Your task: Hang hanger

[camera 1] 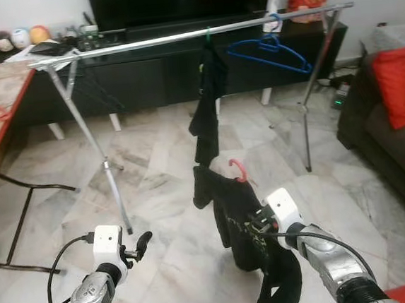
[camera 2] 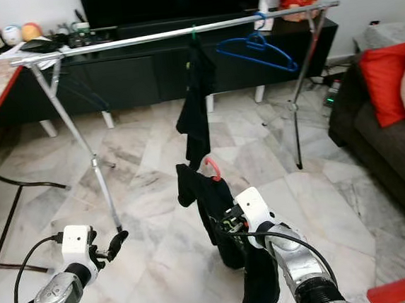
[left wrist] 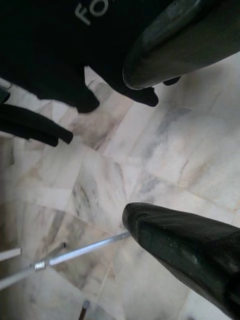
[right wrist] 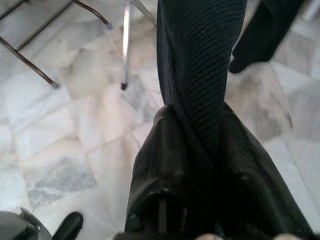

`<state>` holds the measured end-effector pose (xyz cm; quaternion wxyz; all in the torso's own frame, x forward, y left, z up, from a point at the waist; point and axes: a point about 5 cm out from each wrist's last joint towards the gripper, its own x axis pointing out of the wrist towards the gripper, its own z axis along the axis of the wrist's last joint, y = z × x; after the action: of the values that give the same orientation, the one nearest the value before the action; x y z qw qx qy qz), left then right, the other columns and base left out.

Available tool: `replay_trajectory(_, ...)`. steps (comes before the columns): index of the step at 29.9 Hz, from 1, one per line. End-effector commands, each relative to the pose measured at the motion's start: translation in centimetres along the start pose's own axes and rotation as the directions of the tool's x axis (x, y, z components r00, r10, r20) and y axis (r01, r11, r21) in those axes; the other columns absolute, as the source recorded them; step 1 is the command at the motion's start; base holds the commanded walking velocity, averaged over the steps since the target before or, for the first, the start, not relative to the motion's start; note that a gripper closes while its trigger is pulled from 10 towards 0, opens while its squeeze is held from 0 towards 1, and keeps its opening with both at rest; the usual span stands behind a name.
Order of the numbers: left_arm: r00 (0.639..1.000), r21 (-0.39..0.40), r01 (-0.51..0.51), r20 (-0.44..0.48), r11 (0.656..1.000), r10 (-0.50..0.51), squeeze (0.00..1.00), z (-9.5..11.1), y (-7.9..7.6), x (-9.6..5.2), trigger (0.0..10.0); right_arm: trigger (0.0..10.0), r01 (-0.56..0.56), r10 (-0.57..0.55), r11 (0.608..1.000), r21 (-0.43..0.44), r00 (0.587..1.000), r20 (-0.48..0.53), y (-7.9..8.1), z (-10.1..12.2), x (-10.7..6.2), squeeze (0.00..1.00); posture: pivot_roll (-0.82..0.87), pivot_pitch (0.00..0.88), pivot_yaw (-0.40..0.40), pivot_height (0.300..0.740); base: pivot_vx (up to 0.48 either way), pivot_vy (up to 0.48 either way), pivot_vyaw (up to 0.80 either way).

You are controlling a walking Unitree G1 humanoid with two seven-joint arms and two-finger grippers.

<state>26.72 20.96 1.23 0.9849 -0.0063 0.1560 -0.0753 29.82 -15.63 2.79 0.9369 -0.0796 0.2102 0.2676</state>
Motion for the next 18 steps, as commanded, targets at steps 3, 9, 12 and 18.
replay_trajectory(3,1.0,-0.006,0.004,-0.001,1.0,-0.004,0.0,0.04,-0.21,0.06,10.0,10.0,-0.008,0.011,0.999,-0.04,0.998,0.063,0.0,1.63,0.24,0.0,-0.03,0.0,-0.006,0.74,0.0,0.0,0.15)
replay_trajectory(9,1.0,-0.009,0.024,-0.006,1.0,-0.024,0.0,-0.05,-0.56,0.17,10.0,10.0,0.009,-0.009,1.0,-0.013,0.999,0.046,-0.2,1.41,0.28,0.0,-0.03,0.0,-0.005,0.74,0.0,0.0,0.0)
replay_trajectory(12,1.0,-0.015,0.023,-0.003,1.0,-0.023,0.0,0.11,-0.43,0.19,10.0,10.0,0.011,-0.01,1.0,-0.007,0.999,0.03,-0.34,1.18,0.25,0.0,-0.03,0.0,-0.005,0.74,0.0,0.0,-0.79)
replay_trajectory(18,1.0,-0.025,0.027,-0.006,0.999,-0.027,0.0,0.06,-0.49,0.2,10.0,10.0,0.004,-0.004,1.0,-0.013,0.999,0.032,-0.26,1.28,0.32,0.0,-0.03,0.0,-0.005,0.74,0.0,-0.12,-0.78)
